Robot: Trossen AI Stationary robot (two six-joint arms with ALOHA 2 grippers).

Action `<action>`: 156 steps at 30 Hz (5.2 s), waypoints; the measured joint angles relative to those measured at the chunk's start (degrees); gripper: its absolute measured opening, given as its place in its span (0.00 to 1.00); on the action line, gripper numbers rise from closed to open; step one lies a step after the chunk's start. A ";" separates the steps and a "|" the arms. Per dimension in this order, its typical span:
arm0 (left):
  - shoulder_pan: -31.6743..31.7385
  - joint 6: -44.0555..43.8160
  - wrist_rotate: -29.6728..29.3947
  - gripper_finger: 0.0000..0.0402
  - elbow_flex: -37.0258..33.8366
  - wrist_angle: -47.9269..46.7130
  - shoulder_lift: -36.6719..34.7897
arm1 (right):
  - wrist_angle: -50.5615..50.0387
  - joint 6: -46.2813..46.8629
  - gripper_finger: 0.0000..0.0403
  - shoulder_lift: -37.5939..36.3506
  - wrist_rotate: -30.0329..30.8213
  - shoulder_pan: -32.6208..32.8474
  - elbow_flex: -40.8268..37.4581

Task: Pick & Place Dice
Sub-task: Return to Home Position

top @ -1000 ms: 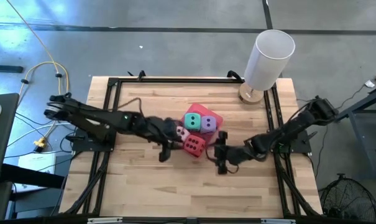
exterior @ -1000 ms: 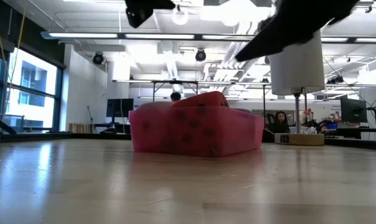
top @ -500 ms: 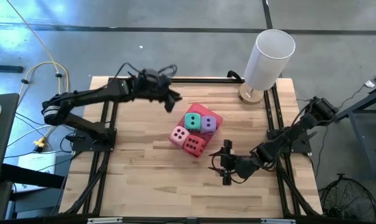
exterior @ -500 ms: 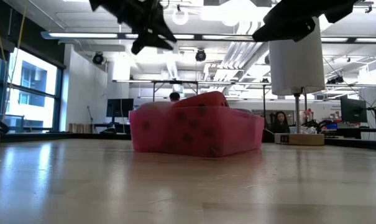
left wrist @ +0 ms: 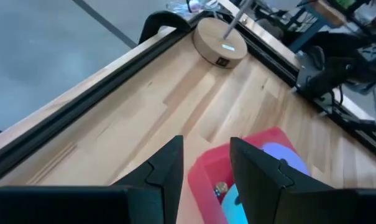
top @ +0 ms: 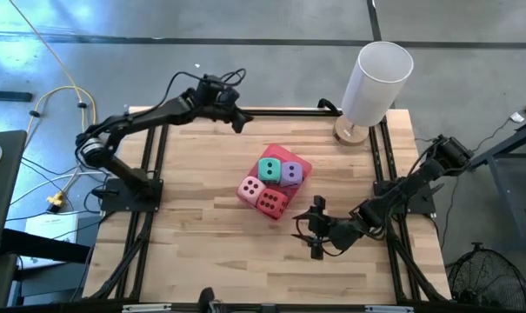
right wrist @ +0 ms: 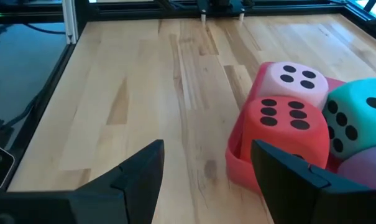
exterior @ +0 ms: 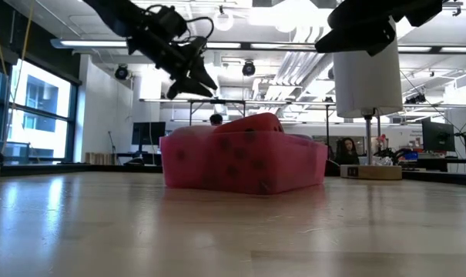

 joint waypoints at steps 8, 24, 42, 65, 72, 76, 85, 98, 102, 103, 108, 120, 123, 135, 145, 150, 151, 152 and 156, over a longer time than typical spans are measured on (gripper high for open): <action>2.78 -0.04 4.95 0.32 0.02 4.81 3.93 | -0.01 2.11 0.58 0.00 0.00 0.00 0.00; 3.21 -0.66 8.19 0.32 0.02 6.79 4.56 | -0.04 2.76 0.58 0.57 0.00 0.00 0.00; 7.52 -6.78 24.30 0.32 0.26 10.55 4.54 | -0.04 2.80 0.58 0.57 -0.02 0.02 0.00; 15.06 -21.74 45.36 0.32 0.33 34.04 13.85 | -0.02 5.80 0.58 0.57 0.39 -0.02 0.00; 17.32 -25.81 49.18 0.32 0.33 39.01 15.61 | -0.04 6.83 0.58 0.57 0.42 -0.03 0.00; 18.65 -25.83 51.00 0.32 0.33 39.07 15.64 | -0.04 7.11 0.58 0.57 0.42 -0.17 0.00; 19.55 -25.75 54.36 0.32 0.33 38.62 18.43 | -0.04 8.90 0.58 0.57 0.41 -0.17 0.00; 20.53 -17.65 54.23 0.32 0.31 40.10 25.20 | -0.05 10.06 0.58 0.57 0.41 -0.17 0.00; 20.13 -16.18 53.86 0.32 0.28 40.03 26.45 | -0.05 10.32 0.58 0.57 0.43 -0.17 0.00; 20.11 -15.73 53.70 0.32 0.28 40.18 26.70 | -0.05 10.52 0.58 0.57 0.50 -0.17 0.00; 20.13 -15.37 53.54 0.32 0.28 40.38 28.05 | -0.06 12.81 0.58 0.57 1.09 -0.17 0.00; 20.13 -14.43 53.42 0.32 0.57 43.05 29.96 | -0.09 13.01 0.58 0.57 1.16 -0.17 0.00; 20.13 -15.10 53.40 0.32 0.62 43.23 29.96 | -0.55 13.03 0.58 0.57 1.24 -0.17 0.00; 16.87 -23.48 68.11 0.26 2.94 50.60 29.94 | -0.82 13.26 0.58 0.57 1.28 -0.17 0.00; 5.87 -36.48 64.34 0.02 2.91 62.75 21.74 | -0.40 9.93 0.58 0.57 -0.37 -0.18 0.00; -7.53 -38.63 63.52 0.00 2.93 62.78 16.82 | 2.04 9.88 0.58 0.57 -2.79 -0.17 0.00; -10.36 -37.45 63.42 0.00 2.91 62.75 15.94 | 2.73 9.97 0.58 0.57 -3.74 -0.17 0.00; -12.98 -35.90 63.39 0.00 2.91 62.77 15.18 | 3.24 9.91 0.58 0.57 -4.85 -0.09 0.00; -22.94 -29.52 60.04 0.00 2.91 62.77 12.81 | 5.07 7.28 0.58 0.57 -9.02 0.00 0.00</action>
